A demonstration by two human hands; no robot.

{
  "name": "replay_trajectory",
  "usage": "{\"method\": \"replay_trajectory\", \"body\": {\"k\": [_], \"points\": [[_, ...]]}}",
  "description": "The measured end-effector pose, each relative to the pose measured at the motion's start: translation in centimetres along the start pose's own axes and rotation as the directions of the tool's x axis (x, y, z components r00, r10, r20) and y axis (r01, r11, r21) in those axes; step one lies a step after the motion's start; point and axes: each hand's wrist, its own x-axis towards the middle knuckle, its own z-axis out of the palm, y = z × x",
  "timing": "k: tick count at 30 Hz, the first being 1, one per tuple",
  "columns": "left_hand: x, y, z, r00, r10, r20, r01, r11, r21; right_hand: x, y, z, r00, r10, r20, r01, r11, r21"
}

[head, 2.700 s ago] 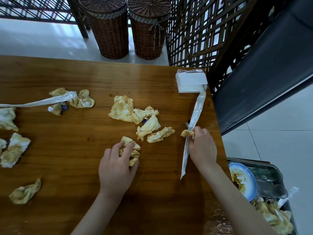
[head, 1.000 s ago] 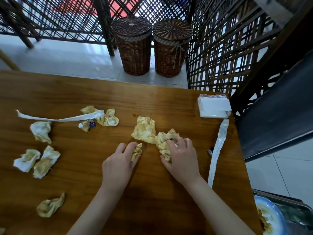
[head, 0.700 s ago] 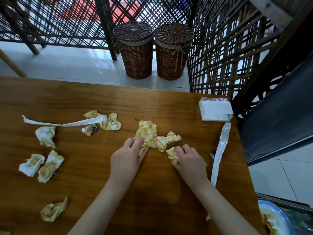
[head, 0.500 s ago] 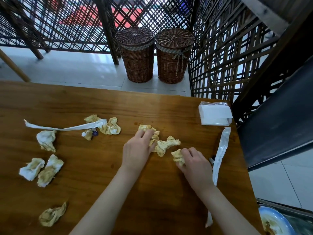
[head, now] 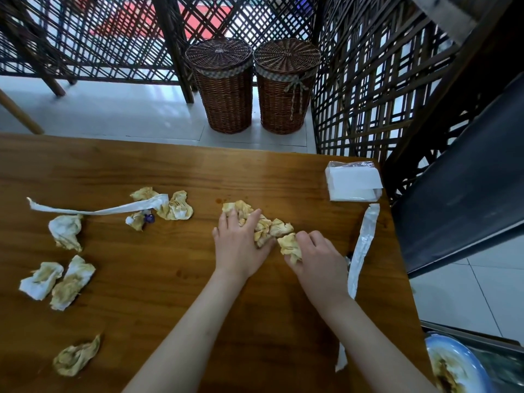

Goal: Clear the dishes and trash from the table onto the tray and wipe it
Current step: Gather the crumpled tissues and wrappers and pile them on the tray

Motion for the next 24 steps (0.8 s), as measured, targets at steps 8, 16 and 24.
{"method": "replay_trajectory", "body": {"k": [8, 16, 24], "points": [[-1.1, -0.7, -0.2, 0.992, 0.07, -0.108, -0.082, 0.99, -0.113, -1.8, 0.5, -1.7, 0.995, 0.086, 0.049, -0.085, 0.996, -0.023], [-6.9, -2.1, -2.7, 0.99, 0.118, -0.074, -0.128, 0.982, -0.141, -6.1, -1.0, -4.3, 0.986, 0.159, 0.04, -0.158, 0.987, -0.036], [-15.2, -3.1, -6.5, 0.982, 0.157, -0.107, -0.172, 0.972, -0.159, -13.4, -3.6, -8.0, 0.958, 0.285, 0.034, -0.285, 0.958, -0.017]]}}
